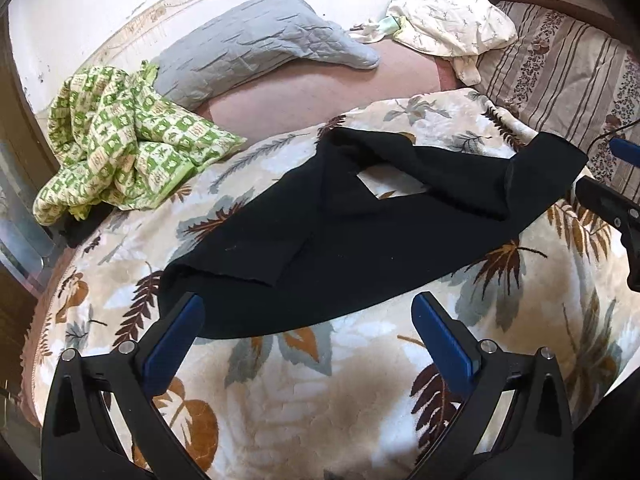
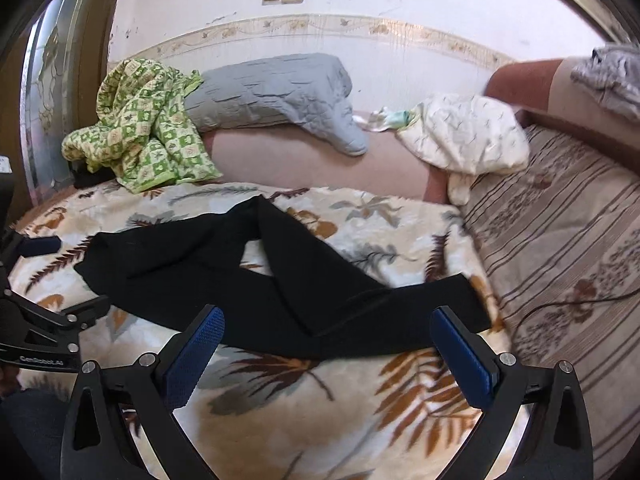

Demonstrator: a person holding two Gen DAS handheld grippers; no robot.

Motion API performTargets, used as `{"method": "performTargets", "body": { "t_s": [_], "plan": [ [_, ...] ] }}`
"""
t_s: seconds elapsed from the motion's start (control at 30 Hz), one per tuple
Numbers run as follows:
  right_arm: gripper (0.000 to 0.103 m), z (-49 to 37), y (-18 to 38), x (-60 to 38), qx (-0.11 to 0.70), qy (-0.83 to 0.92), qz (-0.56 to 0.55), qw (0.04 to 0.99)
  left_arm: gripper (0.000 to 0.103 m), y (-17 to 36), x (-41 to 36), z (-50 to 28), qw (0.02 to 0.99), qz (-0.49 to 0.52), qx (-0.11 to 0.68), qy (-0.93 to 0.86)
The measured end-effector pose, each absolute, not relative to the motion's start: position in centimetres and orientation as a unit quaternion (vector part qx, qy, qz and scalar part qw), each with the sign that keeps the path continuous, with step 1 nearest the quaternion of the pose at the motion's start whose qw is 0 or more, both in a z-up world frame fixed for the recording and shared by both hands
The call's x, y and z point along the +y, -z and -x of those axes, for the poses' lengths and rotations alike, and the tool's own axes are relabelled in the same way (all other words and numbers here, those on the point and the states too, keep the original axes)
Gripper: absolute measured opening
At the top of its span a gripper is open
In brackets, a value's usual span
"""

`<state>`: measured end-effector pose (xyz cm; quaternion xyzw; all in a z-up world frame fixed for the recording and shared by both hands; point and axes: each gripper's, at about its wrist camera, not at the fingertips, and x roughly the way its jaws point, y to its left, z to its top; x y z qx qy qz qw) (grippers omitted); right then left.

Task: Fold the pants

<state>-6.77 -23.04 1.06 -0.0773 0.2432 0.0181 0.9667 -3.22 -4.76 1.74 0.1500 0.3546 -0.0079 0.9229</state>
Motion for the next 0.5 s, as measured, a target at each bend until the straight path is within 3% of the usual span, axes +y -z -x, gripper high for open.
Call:
{"method": "performTargets", "body": {
  "t_s": [0.5],
  "plan": [
    [0.103, 7.7, -1.0, -22.5, 0.244, 0.004, 0.115, 0.963, 0.103, -2.8, -4.7, 4.3, 0.934, -0.138, 0.329, -0.006]
  ]
}}
